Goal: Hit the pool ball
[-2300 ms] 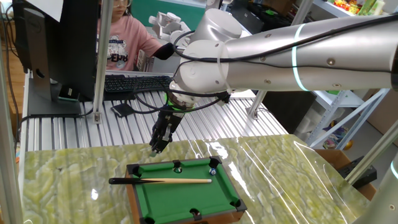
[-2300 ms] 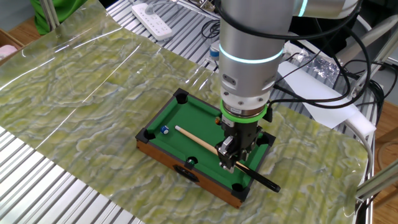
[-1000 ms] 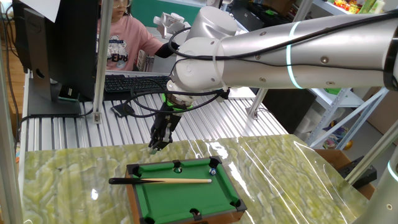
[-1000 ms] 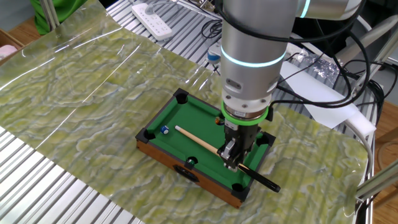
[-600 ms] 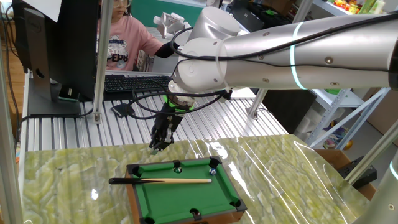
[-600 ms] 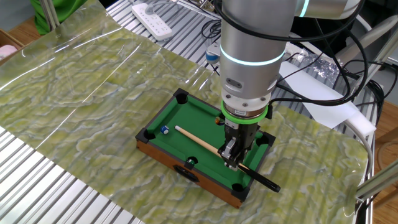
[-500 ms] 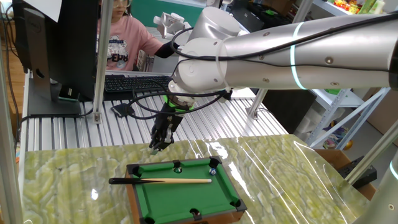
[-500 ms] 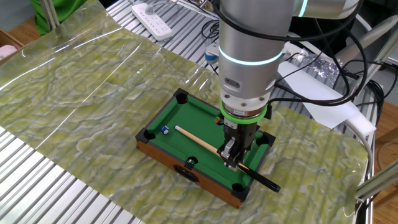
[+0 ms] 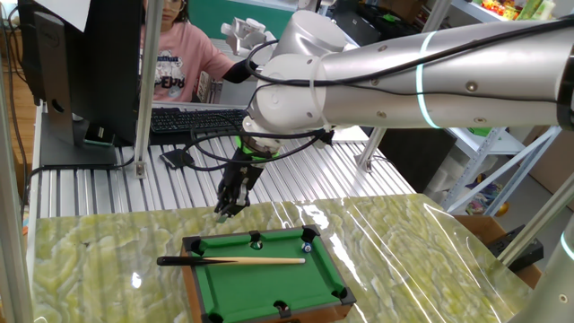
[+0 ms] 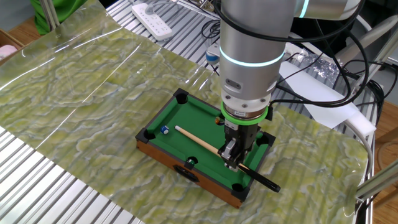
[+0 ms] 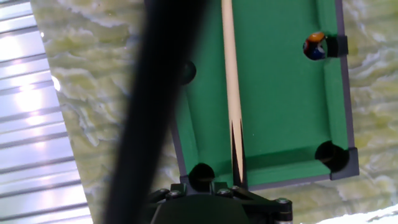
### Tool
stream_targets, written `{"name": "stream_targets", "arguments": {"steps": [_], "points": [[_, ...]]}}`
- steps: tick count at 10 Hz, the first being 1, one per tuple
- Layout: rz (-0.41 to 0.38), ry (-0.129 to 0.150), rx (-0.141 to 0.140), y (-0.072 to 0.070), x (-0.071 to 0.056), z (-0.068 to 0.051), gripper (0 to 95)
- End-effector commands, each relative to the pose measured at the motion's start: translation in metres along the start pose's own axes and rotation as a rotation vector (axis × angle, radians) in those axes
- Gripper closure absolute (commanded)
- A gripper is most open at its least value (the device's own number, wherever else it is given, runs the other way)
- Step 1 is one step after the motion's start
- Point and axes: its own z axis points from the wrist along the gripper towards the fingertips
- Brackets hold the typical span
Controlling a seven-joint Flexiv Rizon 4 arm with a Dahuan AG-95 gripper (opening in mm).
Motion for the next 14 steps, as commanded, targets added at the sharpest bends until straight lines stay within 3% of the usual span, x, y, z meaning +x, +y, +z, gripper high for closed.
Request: {"name": "stream_targets", "arguments": {"steps": [1,5,10,11,14], "points": [[0.01,-0.004,0.003,-0.002,0.003,-0.001,57.0],[0.074,0.003,-0.001,-0.014,0.021,-0.009,57.0],[0.083,0.007,-0.001,-0.037,0.044,-0.015,57.0],[0.091,0.002,-0.001,-0.039,0.047,-0.015,76.0],[0.085,-0.003,-0.003,-0.055,0.056,-0.01,76.0]]}}
